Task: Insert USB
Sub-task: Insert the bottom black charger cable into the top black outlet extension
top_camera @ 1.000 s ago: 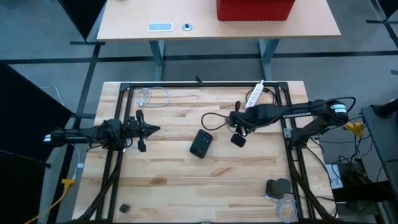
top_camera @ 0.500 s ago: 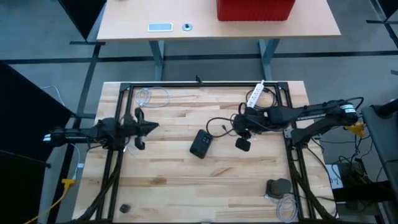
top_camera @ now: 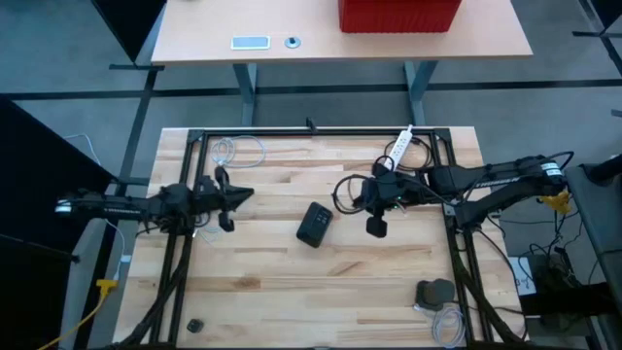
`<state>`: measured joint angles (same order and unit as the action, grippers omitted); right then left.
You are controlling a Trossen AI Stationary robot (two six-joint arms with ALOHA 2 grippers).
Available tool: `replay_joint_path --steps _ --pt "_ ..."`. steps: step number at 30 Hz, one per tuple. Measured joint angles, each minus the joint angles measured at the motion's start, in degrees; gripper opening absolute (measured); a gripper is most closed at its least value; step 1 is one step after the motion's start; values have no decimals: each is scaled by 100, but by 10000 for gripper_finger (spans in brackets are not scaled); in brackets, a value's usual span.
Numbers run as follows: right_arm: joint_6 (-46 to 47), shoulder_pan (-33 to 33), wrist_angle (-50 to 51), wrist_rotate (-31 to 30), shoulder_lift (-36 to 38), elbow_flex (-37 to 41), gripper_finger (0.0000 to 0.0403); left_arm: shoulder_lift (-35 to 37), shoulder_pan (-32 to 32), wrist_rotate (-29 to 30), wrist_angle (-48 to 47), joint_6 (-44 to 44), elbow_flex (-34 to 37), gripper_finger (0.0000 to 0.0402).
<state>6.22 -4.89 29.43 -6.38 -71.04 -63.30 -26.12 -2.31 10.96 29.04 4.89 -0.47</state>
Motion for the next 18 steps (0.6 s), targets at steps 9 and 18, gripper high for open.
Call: replay_joint_path --steps 9,18 --pt "-387 2 -1576 700 -481 -7 12 -1938 53 -140 1064 -391 -383 175" --pt "-381 3 -2173 849 -1145 -170 12 -3822 479 -446 706 -1224 -1519 253"
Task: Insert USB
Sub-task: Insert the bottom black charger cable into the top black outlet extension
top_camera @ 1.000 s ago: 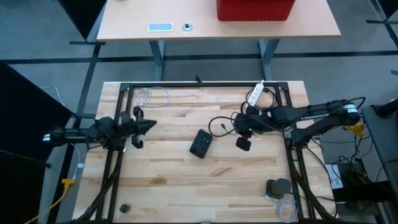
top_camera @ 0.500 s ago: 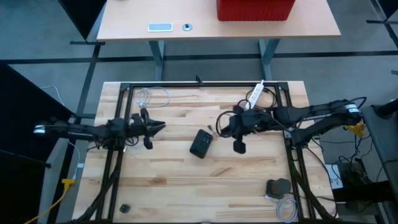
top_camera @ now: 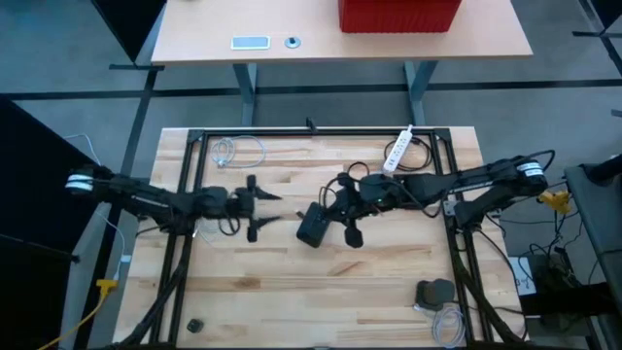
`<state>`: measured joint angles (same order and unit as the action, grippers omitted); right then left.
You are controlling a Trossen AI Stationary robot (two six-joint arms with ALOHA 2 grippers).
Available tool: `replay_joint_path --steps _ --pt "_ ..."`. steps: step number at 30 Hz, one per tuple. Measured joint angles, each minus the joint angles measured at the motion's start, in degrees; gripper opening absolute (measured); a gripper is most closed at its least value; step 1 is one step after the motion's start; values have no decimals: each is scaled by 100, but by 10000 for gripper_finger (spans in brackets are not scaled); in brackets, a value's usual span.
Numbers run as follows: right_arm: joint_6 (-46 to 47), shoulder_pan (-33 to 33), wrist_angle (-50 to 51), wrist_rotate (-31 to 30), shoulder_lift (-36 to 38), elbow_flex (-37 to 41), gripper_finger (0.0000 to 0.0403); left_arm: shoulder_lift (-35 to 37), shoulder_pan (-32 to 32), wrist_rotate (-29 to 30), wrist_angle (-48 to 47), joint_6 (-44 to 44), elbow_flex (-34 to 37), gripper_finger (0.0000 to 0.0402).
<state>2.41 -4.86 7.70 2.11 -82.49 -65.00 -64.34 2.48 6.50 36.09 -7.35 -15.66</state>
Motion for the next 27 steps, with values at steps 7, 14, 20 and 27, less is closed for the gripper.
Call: replay_joint_path --steps 7,14,20,27 --pt "56 0 87 2 -120 -288 10 -1022 423 248 -1218 -239 -1171 232" --pt "316 -13 99 149 -121 -301 10 -1669 564 1560 -2187 -720 -2105 208" --pt "395 -27 85 185 -99 -298 10 -2067 600 1552 -2451 -746 -2460 205" --pt "403 -92 47 295 -82 -297 10 -2464 627 1719 -2627 -779 -2770 201"
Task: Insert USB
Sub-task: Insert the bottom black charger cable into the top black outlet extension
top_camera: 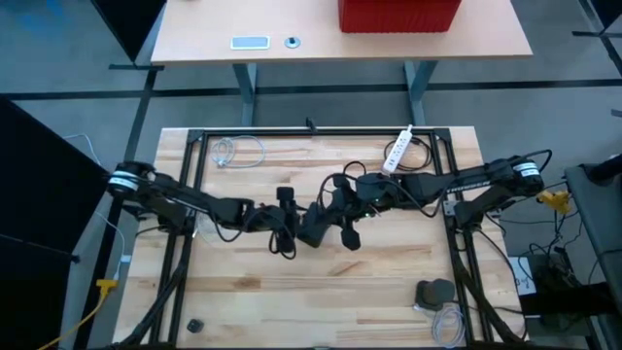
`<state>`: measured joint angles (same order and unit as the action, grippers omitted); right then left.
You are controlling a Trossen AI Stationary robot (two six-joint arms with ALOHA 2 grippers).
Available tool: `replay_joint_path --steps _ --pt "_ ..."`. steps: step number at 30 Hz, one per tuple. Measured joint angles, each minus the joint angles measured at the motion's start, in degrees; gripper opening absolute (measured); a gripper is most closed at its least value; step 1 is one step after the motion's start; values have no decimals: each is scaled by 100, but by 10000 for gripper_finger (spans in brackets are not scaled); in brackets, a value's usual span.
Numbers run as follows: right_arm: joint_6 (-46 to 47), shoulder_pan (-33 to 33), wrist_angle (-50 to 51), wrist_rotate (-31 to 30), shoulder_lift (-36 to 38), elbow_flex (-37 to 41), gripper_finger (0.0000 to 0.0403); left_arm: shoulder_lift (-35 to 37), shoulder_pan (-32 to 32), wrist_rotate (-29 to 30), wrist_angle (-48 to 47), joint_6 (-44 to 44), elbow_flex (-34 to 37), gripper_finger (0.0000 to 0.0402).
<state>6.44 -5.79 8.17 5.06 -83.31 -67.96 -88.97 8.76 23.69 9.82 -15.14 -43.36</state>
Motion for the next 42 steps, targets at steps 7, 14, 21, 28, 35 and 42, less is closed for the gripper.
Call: replay_joint_path --steps 7,14,21,28,35,42 --pt "-28 -87 2 -6 25 4 9 19 28 132 -14 -38 -95 179" --pt "-52 -85 -4 -11 28 4 9 55 37 130 -322 312 -95 65" --pt "-170 -76 287 -349 34 -65 9 78 105 -495 -15 909 -11 20" --pt "-307 -56 1107 -1027 37 -177 14 136 199 -1851 1184 1628 285 20" --pt "-345 -43 1812 -1620 37 -379 109 178 134 -2022 3275 3011 1087 20" --pt "-221 -65 1600 -1589 37 -581 183 180 109 -1833 4239 4041 1380 20"
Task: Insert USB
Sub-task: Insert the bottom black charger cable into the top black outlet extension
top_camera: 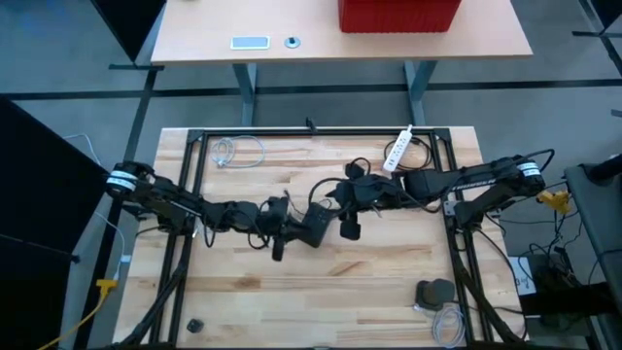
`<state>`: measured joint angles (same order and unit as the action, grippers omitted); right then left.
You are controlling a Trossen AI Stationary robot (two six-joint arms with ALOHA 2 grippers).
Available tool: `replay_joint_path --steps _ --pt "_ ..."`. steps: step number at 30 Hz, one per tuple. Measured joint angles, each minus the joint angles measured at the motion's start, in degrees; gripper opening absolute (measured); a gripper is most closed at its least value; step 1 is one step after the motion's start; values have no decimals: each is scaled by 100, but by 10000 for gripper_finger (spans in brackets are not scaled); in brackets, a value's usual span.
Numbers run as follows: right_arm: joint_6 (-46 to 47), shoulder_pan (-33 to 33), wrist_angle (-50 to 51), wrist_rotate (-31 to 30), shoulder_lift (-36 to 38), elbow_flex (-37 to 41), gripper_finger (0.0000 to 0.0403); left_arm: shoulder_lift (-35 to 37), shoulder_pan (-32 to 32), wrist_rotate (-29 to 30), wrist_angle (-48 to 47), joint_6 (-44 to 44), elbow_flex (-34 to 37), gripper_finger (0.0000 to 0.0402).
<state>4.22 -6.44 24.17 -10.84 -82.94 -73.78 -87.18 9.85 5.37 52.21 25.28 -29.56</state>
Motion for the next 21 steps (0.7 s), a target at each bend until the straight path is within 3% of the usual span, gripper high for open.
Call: replay_joint_path --steps 6,15,21 --pt "549 -169 -138 358 -89 37 193 0 0 92 93 -106 18 20" --pt "816 -292 -548 368 -662 200 167 0 3 -63 93 -331 18 20" --pt "846 -306 -654 331 -689 203 146 0 51 -337 92 -1000 41 20"
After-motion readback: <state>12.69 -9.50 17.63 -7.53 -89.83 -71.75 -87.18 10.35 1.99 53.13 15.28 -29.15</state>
